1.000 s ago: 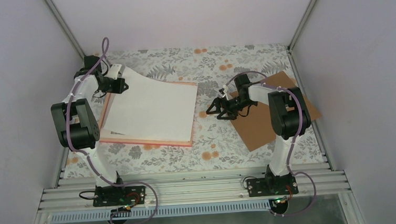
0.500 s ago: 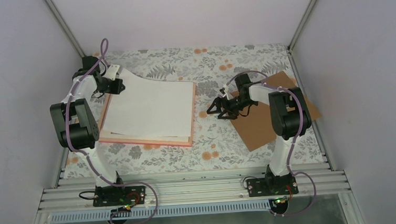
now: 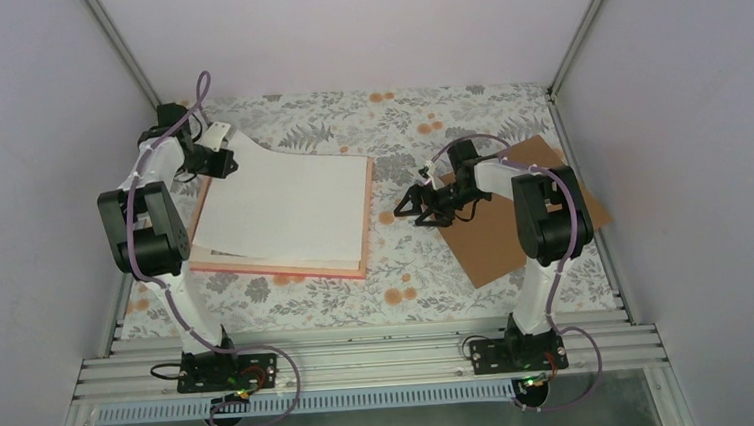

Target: Put the photo into the frame

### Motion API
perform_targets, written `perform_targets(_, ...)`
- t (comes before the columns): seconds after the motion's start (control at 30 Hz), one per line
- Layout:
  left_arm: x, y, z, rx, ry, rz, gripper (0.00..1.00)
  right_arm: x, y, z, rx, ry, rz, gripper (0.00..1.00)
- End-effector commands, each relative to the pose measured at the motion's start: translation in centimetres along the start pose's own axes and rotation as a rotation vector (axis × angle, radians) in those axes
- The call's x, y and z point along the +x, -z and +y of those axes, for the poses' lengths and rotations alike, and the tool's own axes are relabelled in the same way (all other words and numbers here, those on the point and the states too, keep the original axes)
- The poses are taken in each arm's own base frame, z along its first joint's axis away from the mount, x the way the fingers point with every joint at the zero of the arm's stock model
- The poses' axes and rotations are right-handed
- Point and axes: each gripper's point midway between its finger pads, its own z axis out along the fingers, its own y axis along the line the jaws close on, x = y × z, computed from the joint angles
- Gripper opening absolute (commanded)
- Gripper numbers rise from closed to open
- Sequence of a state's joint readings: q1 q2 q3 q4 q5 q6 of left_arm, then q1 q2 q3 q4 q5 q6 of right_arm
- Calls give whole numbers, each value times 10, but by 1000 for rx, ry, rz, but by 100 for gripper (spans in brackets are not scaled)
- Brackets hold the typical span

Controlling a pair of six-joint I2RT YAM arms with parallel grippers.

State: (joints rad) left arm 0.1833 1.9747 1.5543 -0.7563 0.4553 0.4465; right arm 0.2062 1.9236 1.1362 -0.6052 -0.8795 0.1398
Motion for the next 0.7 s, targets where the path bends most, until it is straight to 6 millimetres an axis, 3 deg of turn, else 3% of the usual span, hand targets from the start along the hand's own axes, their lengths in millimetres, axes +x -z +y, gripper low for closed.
perform_targets(0.0,-7,5,0,22,-45,-1,2,5,0,-33,131,-19,-4,100)
perform_targets(0.67,7,-2,-10,63,-33,37,2,3,0,-35,130,-22,-5,100)
